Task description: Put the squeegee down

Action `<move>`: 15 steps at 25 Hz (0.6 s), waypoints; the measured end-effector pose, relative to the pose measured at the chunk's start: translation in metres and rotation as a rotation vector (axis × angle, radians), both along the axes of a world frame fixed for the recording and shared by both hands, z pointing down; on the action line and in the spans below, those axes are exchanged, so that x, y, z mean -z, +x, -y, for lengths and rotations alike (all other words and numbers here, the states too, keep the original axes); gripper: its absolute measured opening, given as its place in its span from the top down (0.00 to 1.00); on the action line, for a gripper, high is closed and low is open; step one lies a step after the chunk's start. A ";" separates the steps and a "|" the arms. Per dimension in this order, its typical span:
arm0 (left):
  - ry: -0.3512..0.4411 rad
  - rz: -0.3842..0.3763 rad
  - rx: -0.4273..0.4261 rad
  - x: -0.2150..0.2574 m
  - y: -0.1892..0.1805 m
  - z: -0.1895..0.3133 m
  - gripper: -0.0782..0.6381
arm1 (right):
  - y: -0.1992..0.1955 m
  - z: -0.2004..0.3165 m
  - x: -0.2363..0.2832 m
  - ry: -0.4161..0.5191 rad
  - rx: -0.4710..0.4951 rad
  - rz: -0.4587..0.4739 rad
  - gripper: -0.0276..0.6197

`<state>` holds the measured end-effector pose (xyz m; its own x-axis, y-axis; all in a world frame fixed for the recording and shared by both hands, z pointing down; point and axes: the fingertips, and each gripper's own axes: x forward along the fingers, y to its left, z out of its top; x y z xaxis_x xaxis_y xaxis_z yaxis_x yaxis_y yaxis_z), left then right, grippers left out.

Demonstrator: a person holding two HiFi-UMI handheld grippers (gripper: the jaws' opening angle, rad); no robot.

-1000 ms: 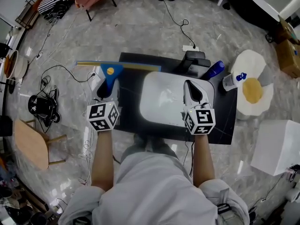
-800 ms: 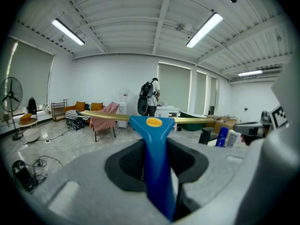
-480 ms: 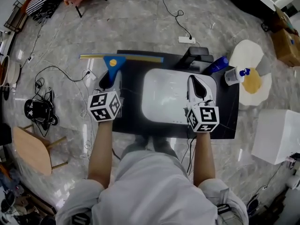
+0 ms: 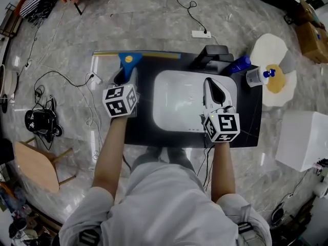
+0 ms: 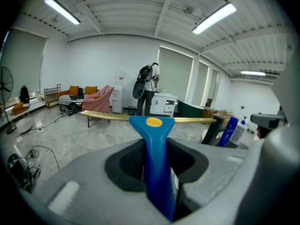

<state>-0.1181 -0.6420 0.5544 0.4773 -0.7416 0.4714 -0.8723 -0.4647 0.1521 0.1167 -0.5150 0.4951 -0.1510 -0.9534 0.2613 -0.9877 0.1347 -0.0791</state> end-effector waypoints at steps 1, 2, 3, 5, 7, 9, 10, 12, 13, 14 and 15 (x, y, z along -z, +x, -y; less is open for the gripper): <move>-0.012 0.009 -0.002 -0.008 0.003 0.003 0.71 | 0.002 0.002 -0.001 -0.001 -0.001 -0.001 0.95; -0.025 0.017 -0.006 -0.015 0.007 0.006 0.71 | 0.004 0.004 -0.003 -0.002 -0.001 -0.001 0.95; -0.036 0.023 -0.009 -0.022 0.010 0.008 0.71 | 0.006 0.006 -0.004 -0.003 0.000 0.000 0.95; -0.063 0.028 -0.009 -0.035 0.017 0.012 0.71 | 0.009 0.010 -0.007 -0.007 0.002 0.002 0.95; -0.094 0.029 -0.003 -0.050 0.021 0.015 0.71 | 0.012 0.013 -0.012 -0.013 0.000 0.006 0.95; -0.122 0.036 -0.002 -0.064 0.025 0.017 0.71 | 0.014 0.016 -0.017 -0.019 0.001 0.010 0.95; -0.135 0.042 -0.002 -0.071 0.027 0.018 0.71 | 0.015 0.017 -0.019 -0.022 0.001 0.010 0.95; -0.160 0.051 -0.003 -0.084 0.030 0.019 0.71 | 0.017 0.020 -0.023 -0.030 0.002 0.009 0.95; -0.173 0.054 -0.003 -0.090 0.032 0.020 0.71 | 0.018 0.021 -0.026 -0.036 0.003 0.007 0.95; -0.186 0.056 -0.002 -0.096 0.033 0.020 0.71 | 0.018 0.022 -0.028 -0.041 0.004 0.006 0.95; -0.200 0.059 0.000 -0.102 0.034 0.020 0.71 | 0.018 0.023 -0.030 -0.046 0.005 0.007 0.95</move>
